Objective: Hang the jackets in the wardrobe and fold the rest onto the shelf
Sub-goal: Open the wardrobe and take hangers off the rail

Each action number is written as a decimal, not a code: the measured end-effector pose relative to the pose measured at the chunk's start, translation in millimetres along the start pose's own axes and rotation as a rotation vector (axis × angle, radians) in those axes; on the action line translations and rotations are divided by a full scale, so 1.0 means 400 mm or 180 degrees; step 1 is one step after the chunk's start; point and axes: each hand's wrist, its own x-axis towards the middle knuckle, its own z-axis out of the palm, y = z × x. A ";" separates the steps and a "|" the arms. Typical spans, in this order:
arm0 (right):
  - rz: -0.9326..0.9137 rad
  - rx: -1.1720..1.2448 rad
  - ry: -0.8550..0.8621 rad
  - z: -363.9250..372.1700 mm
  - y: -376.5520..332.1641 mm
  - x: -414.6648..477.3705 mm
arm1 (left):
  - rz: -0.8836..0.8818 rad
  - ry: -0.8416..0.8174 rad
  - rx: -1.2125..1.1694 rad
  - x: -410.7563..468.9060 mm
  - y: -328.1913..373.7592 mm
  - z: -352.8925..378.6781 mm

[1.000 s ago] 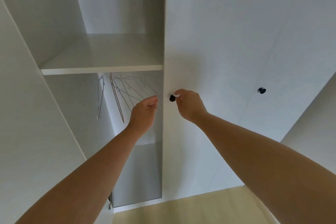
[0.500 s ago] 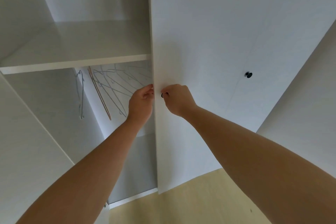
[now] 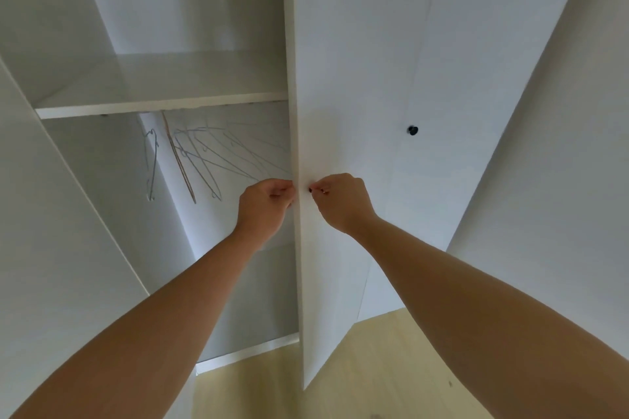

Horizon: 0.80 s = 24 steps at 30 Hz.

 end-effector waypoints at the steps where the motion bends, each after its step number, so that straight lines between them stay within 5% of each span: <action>1: 0.0003 0.0023 0.0022 -0.022 0.015 -0.029 | 0.0023 -0.0030 0.0042 -0.025 0.016 0.019; 14: 0.0475 0.0510 0.0166 -0.270 0.255 -0.309 | 0.0164 -0.0888 -0.0081 -0.199 0.171 0.316; 24: 0.1372 0.0941 0.0901 -0.400 0.424 -0.380 | 0.0364 -0.1728 -0.0379 -0.223 0.257 0.565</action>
